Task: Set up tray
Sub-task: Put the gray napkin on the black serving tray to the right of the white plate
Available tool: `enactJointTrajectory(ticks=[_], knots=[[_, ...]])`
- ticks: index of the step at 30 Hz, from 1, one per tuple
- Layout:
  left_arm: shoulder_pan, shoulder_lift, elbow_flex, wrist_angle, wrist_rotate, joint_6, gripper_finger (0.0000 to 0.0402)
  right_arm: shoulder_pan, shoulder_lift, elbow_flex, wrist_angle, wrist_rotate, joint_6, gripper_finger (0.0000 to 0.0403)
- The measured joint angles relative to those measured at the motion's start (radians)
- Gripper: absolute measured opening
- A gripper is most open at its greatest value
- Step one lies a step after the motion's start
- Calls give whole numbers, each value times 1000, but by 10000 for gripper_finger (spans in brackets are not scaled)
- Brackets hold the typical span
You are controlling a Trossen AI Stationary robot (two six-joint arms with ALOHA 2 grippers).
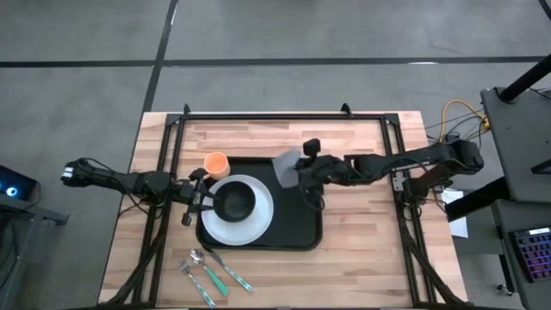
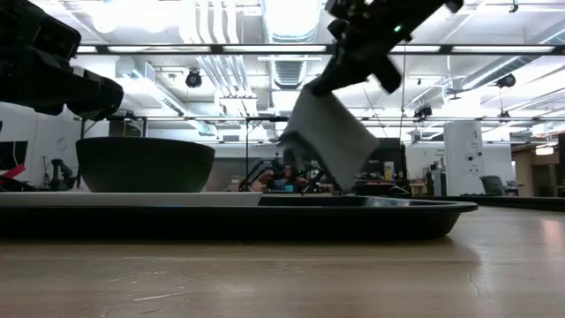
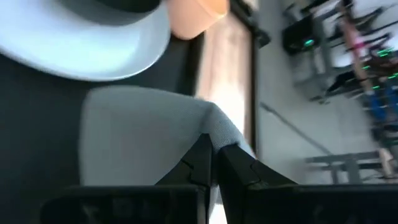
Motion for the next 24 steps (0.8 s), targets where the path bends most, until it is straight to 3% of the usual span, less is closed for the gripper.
enactJointTrajectory(ticks=[8, 16, 24], knots=[[0, 2, 0, 0, 0, 0, 119, 7, 88, -130, 229, -45, -146, 8], [0, 10, 0, 0, 0, 0, 119, 51, 89, -259, 361, -115, -99, 8], [0, 11, 0, 0, 0, 0, 119, 135, 88, -306, 376, -146, -86, 8]])
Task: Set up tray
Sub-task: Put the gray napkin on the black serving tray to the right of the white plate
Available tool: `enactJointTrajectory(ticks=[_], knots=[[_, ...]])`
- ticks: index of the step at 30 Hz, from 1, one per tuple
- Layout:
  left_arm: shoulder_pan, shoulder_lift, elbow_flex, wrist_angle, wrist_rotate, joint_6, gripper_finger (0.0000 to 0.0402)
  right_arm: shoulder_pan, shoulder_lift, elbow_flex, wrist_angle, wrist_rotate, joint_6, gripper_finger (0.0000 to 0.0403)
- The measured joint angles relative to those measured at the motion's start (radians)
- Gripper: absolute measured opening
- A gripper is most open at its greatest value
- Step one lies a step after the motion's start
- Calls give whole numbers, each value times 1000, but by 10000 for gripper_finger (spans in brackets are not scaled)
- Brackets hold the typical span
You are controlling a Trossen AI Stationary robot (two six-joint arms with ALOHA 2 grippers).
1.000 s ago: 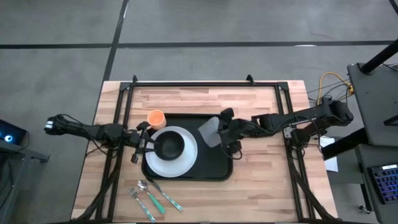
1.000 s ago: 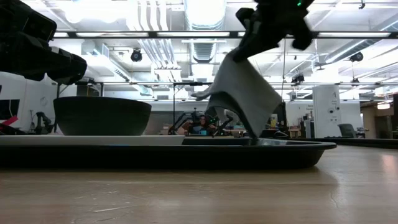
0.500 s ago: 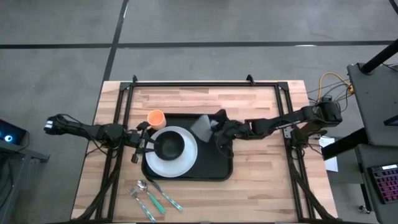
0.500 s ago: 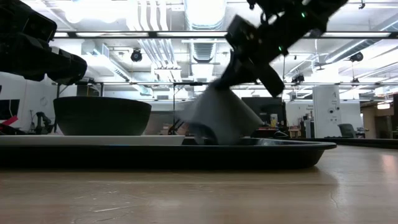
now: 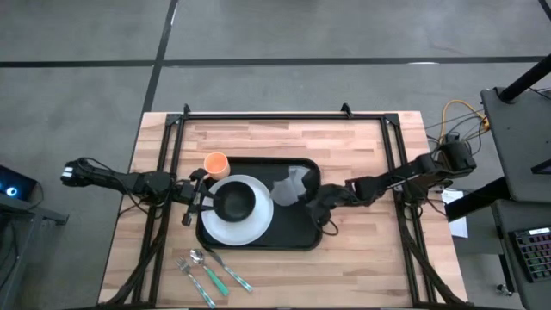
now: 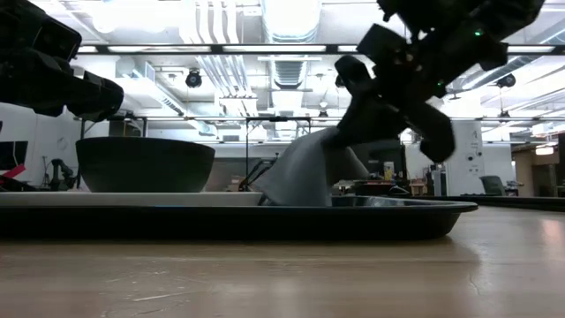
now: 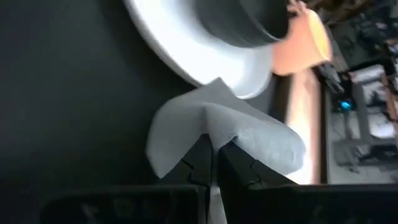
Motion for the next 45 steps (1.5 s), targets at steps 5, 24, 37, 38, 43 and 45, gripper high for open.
enactJointTrajectory(ticks=[5, 24, 37, 38, 43, 45], knots=[[0, 5, 0, 0, 0, 0, 119, 23, 0, -19, -35, -132, 50, 8], [0, 5, 0, 0, 0, 0, 119, 22, -2, -1, -309, -192, 247, 114], [0, 5, 0, 0, 0, 0, 119, 22, -46, 190, -691, -88, 419, 223], [0, 5, 0, 0, 0, 0, 119, 22, -46, 199, -699, -45, 432, 223], [0, 5, 0, 0, 0, 0, 119, 18, -46, 178, -587, 182, 452, 224], [0, 5, 0, 0, 0, 0, 119, 10, -46, 151, -515, 195, 453, 224]])
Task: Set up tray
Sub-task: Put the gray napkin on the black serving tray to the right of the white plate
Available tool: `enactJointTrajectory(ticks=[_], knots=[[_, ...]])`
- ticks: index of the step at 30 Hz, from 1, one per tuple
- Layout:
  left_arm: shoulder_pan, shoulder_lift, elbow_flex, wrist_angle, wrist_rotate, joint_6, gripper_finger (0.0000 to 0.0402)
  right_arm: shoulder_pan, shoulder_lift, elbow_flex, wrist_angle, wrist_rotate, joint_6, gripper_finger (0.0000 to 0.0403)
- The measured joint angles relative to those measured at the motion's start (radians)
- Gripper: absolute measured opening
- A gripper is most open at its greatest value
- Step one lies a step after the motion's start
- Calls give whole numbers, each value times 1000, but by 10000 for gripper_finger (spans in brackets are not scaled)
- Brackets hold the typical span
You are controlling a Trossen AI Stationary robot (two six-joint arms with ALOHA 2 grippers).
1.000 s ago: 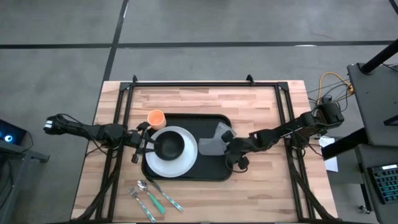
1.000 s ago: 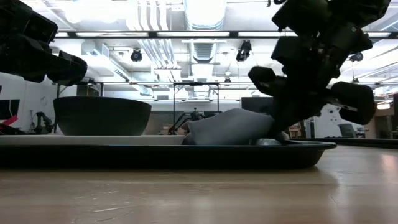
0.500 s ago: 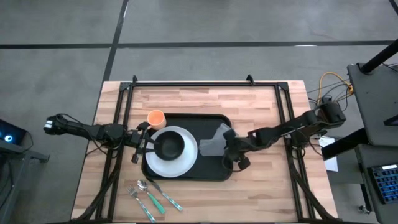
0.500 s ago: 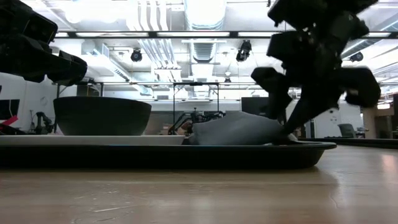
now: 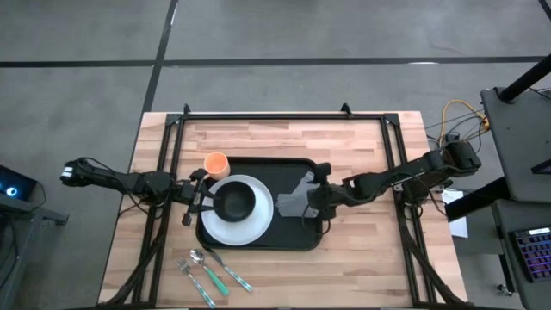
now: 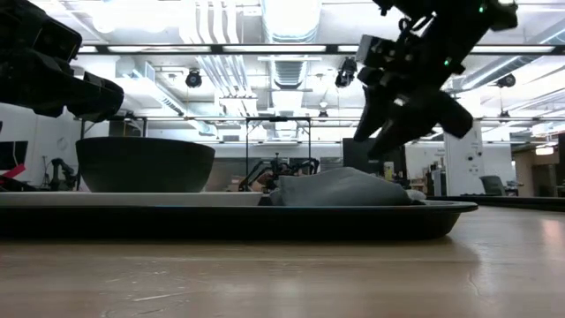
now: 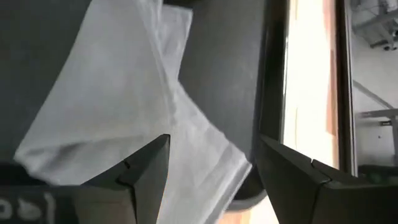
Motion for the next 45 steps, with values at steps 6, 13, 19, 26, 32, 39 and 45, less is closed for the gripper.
enactJointTrajectory(ticks=[6, 13, 19, 26, 32, 39, 45], knots=[[0, 0, 0, 0, 0, 0, 119, -36, 0, -51, 73, 34, 48, 224], [0, 0, 0, 0, 0, 0, 119, -59, 7, -77, 78, 74, 81, 224], [0, 0, 0, 0, 0, 0, 119, -58, 30, -77, 90, 70, 94, 224], [0, 1, 0, 0, 0, 0, 119, -58, 120, -78, 194, -7, 81, 224], [0, 10, 0, 0, 0, 0, 119, -58, 130, -72, 236, -77, 57, 224], [0, 24, 0, 0, 0, 0, 119, -58, 52, -71, 245, -452, -23, 224], [0, 30, 0, 0, 0, 0, 119, -56, 13, -71, 260, -944, -40, 224]])
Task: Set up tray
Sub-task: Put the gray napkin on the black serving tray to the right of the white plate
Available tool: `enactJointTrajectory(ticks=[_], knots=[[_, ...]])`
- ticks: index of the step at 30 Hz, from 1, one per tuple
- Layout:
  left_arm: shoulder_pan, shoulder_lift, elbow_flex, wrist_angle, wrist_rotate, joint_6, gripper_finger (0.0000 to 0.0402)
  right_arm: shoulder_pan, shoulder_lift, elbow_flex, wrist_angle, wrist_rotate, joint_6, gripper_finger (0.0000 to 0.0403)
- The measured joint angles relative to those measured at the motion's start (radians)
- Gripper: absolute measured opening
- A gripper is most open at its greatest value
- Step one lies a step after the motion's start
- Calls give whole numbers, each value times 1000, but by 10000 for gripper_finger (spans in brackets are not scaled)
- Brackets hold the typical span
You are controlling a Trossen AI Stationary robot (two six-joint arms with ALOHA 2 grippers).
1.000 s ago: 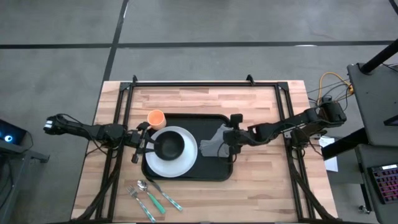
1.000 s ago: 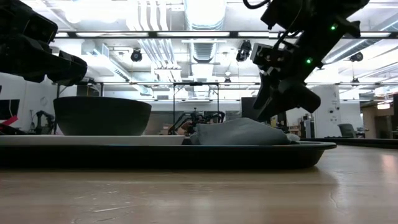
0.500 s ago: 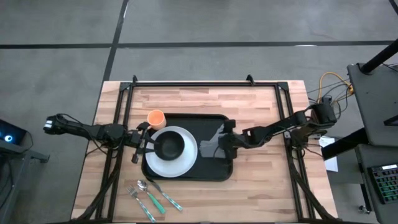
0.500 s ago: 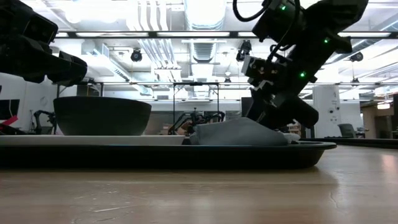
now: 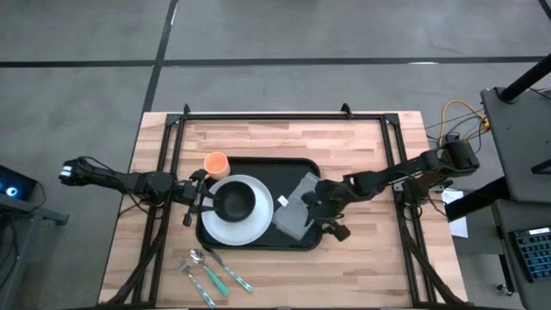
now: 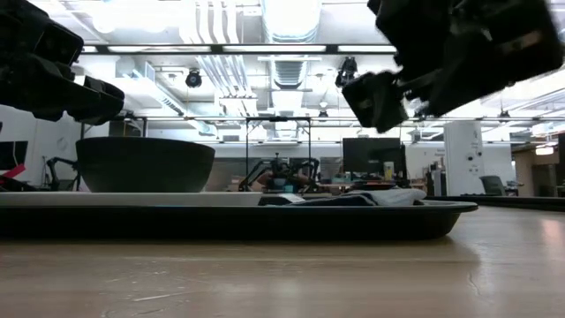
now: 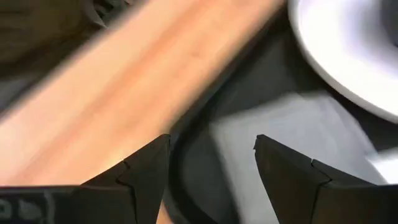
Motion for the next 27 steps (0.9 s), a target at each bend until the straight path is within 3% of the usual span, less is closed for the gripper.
enactJointTrajectory(ticks=[3, 8, 10, 18, 27], knots=[[0, 0, 0, 0, 0, 0, 119, -1, -10, 0, 1, 65, 32, 224], [0, 4, 0, 0, 0, 0, 119, -1, -12, 0, -11, 460, 132, 224], [0, 7, 0, 0, 0, 0, 119, -6, -12, 2, -33, 561, 208, 224], [0, 8, 0, 0, 0, 0, 119, -20, 2, 11, -98, 534, 554, 224], [0, 8, 0, 0, 0, 0, 119, -29, 115, 49, -147, 526, 602, 224]])
